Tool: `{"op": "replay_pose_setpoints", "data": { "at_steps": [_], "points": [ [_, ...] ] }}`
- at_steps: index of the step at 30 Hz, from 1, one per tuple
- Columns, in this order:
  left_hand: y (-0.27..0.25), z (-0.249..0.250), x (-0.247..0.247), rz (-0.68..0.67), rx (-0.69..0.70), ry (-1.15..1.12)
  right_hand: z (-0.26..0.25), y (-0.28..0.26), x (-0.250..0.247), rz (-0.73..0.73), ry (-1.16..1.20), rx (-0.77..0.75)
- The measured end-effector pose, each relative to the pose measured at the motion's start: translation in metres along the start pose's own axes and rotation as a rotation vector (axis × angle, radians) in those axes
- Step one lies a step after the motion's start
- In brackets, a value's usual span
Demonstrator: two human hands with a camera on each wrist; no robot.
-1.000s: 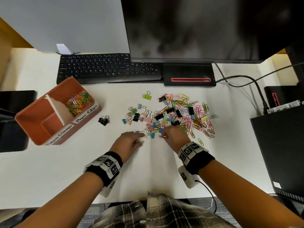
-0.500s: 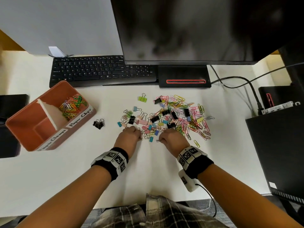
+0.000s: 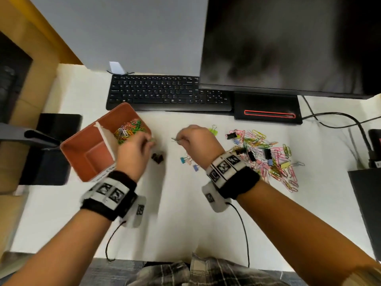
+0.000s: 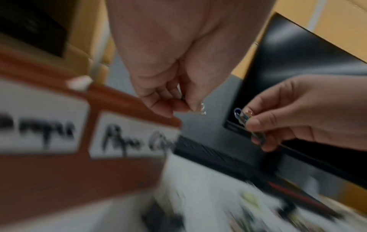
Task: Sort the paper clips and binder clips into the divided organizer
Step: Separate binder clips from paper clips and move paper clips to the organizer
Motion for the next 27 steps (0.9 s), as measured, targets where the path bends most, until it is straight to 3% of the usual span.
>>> {"op": "replay_pose_setpoints", "data": {
  "at_steps": [3, 5, 8, 10, 13, 16, 19, 22, 27],
  "points": [
    [0.036, -0.025, -0.032, 0.065, -0.185, 0.045, -0.050, 0.044, 0.025, 0.010, 0.035, -0.016],
    [0.054, -0.039, -0.039, -0.003, -0.242, 0.061, -0.072, 0.064, 0.046, -0.009, 0.087, 0.003],
    [0.064, -0.050, -0.042, -0.159, -0.208, 0.227, -0.082, 0.072, 0.067, -0.033, 0.162, 0.041],
    [0.062, -0.044, -0.045, -0.120, -0.097, 0.270, -0.074, 0.060, 0.066, 0.007, 0.274, 0.019],
    [0.042, -0.019, -0.037, -0.052, 0.137, 0.118, -0.037, 0.020, 0.053, 0.120, 0.332, -0.057],
    [0.011, 0.008, -0.002, -0.214, 0.237, -0.072, 0.028, -0.033, 0.037, 0.168, 0.228, 0.039],
    [-0.022, 0.036, 0.050, -0.400, 0.241, -0.176, 0.090, -0.079, 0.024, 0.157, 0.164, 0.231],
    [-0.045, 0.058, 0.107, -0.520, 0.234, -0.214, 0.126, -0.094, 0.016, 0.157, 0.084, 0.244],
    [-0.056, 0.055, 0.159, -0.464, 0.221, 0.032, 0.150, -0.095, 0.008, 0.025, -0.108, 0.239]
  ]
}}
Point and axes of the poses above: each hand's wrist, its own y-axis towards the middle knuckle, its own x-axis out of the palm, z = x × y, the point moved 2 cm from there along y, towards the middle knuckle, and after that the axes turned 8 degrees about z, right-handed, at the moved point
